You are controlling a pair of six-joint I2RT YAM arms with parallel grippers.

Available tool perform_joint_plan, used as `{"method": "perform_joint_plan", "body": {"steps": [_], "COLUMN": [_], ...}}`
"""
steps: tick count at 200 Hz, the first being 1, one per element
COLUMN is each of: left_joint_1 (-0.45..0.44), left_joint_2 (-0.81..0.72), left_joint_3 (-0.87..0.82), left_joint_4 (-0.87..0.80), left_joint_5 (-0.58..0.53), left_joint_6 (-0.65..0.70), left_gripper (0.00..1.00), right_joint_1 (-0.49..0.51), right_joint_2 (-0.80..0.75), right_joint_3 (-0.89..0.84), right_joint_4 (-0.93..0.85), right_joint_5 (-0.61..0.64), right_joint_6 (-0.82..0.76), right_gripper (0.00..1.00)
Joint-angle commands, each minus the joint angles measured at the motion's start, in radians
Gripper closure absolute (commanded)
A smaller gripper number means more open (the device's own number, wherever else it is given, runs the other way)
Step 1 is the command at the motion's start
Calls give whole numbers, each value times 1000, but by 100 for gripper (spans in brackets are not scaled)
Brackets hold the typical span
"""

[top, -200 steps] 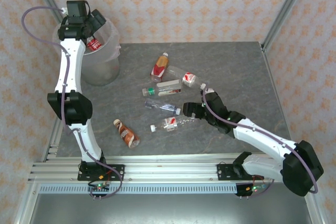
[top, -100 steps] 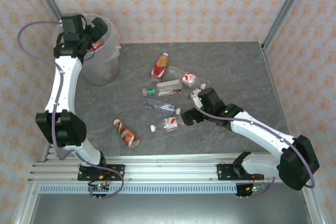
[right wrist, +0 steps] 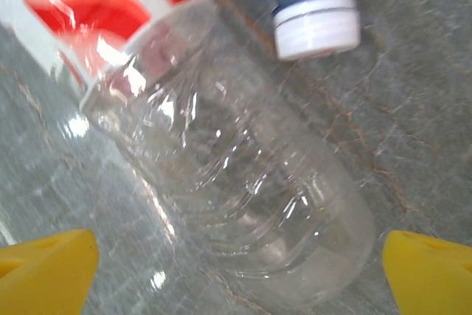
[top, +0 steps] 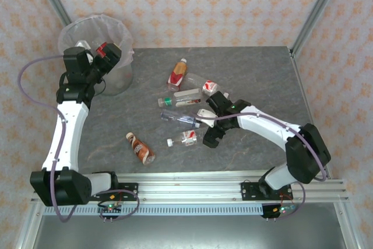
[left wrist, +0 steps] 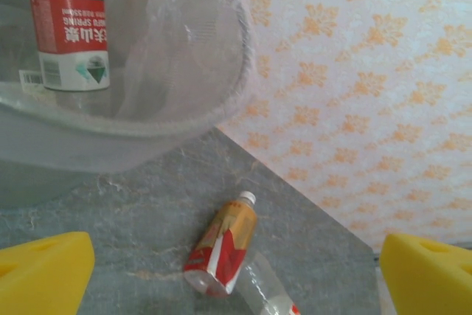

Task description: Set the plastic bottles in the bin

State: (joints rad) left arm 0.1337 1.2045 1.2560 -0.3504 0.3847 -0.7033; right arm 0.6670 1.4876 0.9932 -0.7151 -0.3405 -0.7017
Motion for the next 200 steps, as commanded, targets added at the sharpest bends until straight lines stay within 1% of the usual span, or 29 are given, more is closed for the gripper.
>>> {"method": "perform_joint_plan", "body": {"steps": [1,26,47,76,100,123,159,200], "left_joint_1": [6,5,6,6,5,6,5,6], "left_joint_2": [-90,-180,-244,-301,-307,-295,-292,-293], "left_joint_3": [-26,-74,-118,-189,-215,-216,-228,-228], "left_joint_4": [-38,-106,-149,-144,-134,-138,-133,-147], "left_joint_5": [40,-12,-79,-115,-123,-128,-136,-148], "left_joint_6": [16,57,82,67,60,63,65,80], "left_gripper": [0,0,0,0,0,0,0,0], "right_joint_1": [-1,-1,-1,10,20,24,36,65], "right_joint_2": [21,51,73,115,137,141,158,224], "right_joint_3": [30,24,17,21,11,-27,-72,-70], "right_joint_4": [-40,32,67,69,60,115,227,258], "right_joint_5": [17,57,54,104,118,104,77,121], "right_joint_6": [-142,-191,-286,-378,-454,-503,-516,-526], "right_gripper": [1,1,1,1,1,1,0,1]}}
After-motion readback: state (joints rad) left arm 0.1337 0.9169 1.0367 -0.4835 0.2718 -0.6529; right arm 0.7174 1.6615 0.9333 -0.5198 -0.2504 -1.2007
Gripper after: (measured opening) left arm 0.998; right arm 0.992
